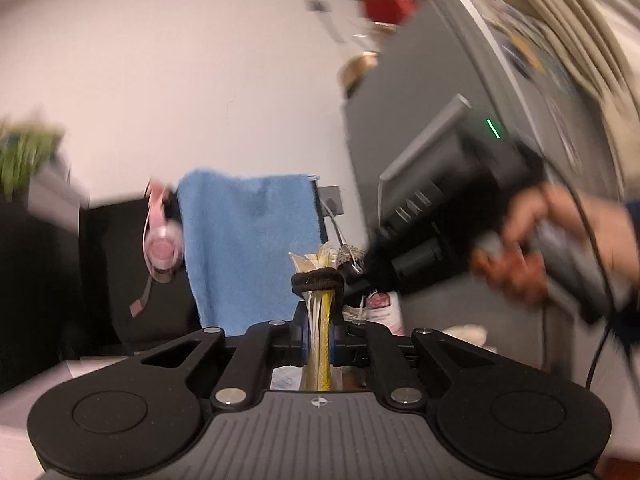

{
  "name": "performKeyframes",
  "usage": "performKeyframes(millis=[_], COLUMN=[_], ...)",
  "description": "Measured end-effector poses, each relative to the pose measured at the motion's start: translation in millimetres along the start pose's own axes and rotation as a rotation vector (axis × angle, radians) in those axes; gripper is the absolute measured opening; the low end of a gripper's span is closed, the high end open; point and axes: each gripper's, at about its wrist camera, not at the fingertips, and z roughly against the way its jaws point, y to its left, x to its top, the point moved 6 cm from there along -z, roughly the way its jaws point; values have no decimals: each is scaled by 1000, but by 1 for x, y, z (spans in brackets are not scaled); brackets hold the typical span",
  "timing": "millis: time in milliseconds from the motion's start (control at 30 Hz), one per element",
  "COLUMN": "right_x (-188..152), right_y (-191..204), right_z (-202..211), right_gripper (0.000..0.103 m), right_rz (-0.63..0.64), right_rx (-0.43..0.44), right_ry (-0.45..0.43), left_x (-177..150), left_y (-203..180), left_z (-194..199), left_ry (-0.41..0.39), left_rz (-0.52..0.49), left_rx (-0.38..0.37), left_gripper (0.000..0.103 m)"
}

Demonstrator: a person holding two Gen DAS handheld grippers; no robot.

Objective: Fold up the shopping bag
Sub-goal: 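Loop the hair tie over the strip's end with the right gripper while the left gripper holds it, then slide the hair tie down the strip with the right gripper while the left gripper holds it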

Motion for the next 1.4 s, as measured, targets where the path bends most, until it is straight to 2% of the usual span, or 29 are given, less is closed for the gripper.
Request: performKeyframes(millis=[67,100,167,200,233,300,367,433,500,667,700,767,800,833,900,933,1133,1200,1400], right_x=[-4,-6,-11,-14,-18,-25,-34,-45,-54,-74,-77,-82,-84,-86,-89,-90,-96,-94,-90], right_y=[-14,-22,-38,-45,-52,-55,-52,-46,-43,-45,-46,-48,-49,-49,-49,-49,-51,-54,-59], right_z=[-2,-1,4,8,10,14,17,17,14,9,8,6,5,4,4,5,13,15,14], right_gripper=[3,8,10,18,31,42,44,50,52,52,52,41,25,20,16,14,12,12,12], right_rz=[-95,-150,-249,-296,-328,-315,-254,-183,-145,-167,-172,-181,-183,-181,-183,-195,-291,-326,-369], right_rx=[52,78,154,196,232,276,306,333,373,480,501,517,516,516,520,528,583,598,608], right_ry=[2,-15,-60,-85,-105,-126,-132,-127,-115,-110,-117,-129,-134,-141,-168,-191,-348,-383,-403], left_x=[2,4,5,6,6,5,3,0,-2,-9,-9,-11,-11,-12,-12,-12,-13,-14,-19], left_y=[18,28,46,54,61,75,83,89,92,94,94,94,95,95,97,97,87,80,56], left_z=[-1,-2,-4,-5,-7,-11,-15,-19,-22,-29,-30,-33,-34,-35,-35,-35,-35,-34,-36], left_ry=[16,22,34,41,52,77,101,121,136,165,168,177,179,180,175,174,188,192,230], left_rz=[131,203,326,378,427,527,617,695,748,851,870,897,903,906,920,925,916,888,818], left_rx=[-48,-71,-118,-138,-164,-226,-285,-336,-368,-434,-444,-452,-446,-437,-411,-405,-407,-402,-451], left_gripper=[9,10,10,10,11,11,12,12,12,12,12,13,14,16,20,25,57,58,58])
